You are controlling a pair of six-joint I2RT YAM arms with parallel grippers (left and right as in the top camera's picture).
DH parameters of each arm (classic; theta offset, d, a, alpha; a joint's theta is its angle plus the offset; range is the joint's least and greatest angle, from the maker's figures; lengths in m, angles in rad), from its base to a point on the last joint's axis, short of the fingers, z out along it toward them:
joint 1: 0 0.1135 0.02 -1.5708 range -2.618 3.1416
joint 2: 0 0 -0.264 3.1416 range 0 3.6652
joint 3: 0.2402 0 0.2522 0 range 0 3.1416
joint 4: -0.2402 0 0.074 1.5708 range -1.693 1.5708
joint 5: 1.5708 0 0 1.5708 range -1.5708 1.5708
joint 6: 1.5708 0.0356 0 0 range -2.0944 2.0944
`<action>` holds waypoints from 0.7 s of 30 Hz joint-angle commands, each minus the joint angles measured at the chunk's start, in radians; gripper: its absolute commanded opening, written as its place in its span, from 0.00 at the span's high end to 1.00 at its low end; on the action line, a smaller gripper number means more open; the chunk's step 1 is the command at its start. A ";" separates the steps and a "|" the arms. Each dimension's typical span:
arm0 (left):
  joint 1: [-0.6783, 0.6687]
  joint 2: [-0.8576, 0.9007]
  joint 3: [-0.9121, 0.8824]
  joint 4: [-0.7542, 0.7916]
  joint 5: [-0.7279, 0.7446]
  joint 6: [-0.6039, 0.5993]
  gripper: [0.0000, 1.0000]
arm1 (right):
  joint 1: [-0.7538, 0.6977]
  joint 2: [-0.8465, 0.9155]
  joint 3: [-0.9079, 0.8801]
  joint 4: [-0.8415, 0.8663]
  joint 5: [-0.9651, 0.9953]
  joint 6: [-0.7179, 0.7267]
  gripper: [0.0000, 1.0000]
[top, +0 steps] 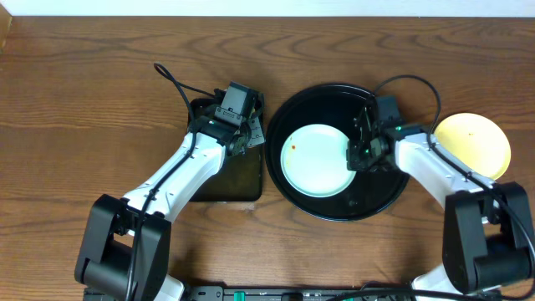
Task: Clean dirty plates on tray and stack at the side
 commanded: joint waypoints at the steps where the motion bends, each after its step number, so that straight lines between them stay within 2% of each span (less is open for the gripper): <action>1: -0.001 -0.001 0.001 -0.005 -0.010 0.018 0.92 | -0.005 -0.089 0.106 -0.058 0.111 -0.109 0.99; 7: -0.001 -0.001 0.001 -0.005 -0.010 0.018 0.92 | -0.005 -0.133 0.208 -0.182 0.169 -0.211 0.99; 11: -0.001 -0.001 0.001 -0.005 -0.010 0.018 0.92 | -0.004 -0.134 0.234 -0.213 0.283 -0.233 0.99; 16: -0.001 -0.001 0.001 -0.005 -0.010 0.018 0.92 | 0.015 -0.134 0.282 -0.266 0.295 -0.417 0.99; 21: -0.001 -0.001 0.001 -0.005 -0.010 0.018 0.92 | 0.033 -0.134 0.306 -0.356 0.294 -0.516 0.99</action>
